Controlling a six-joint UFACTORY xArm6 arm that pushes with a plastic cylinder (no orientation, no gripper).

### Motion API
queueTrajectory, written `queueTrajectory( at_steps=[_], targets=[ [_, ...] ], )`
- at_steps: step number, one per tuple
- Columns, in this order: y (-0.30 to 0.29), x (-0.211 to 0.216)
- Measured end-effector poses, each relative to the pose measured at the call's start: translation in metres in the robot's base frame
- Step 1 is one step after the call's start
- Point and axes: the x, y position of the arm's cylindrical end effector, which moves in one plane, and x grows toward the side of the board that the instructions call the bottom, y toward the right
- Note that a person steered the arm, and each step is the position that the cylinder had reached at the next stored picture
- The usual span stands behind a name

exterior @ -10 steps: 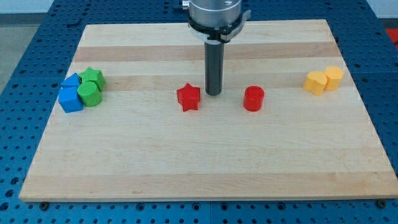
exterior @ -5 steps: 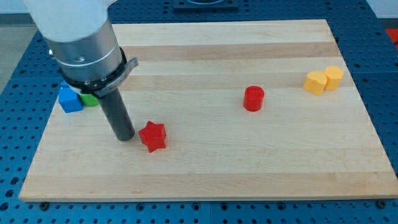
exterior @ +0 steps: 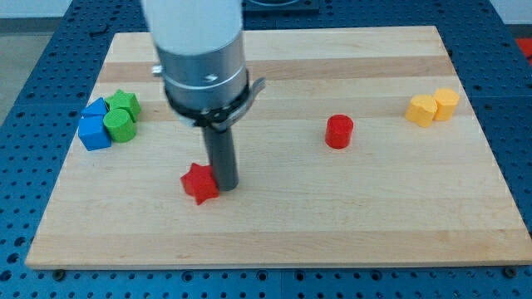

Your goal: Push red star to the bottom left

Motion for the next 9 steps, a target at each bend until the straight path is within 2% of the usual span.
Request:
queueTrajectory(
  at_steps=[2, 4, 5, 8, 9],
  targets=[
    [-0.07, 0.016],
    [-0.052, -0.004],
    [-0.063, -0.008],
    [-0.148, 0.025],
    [-0.112, 0.024]
  ],
)
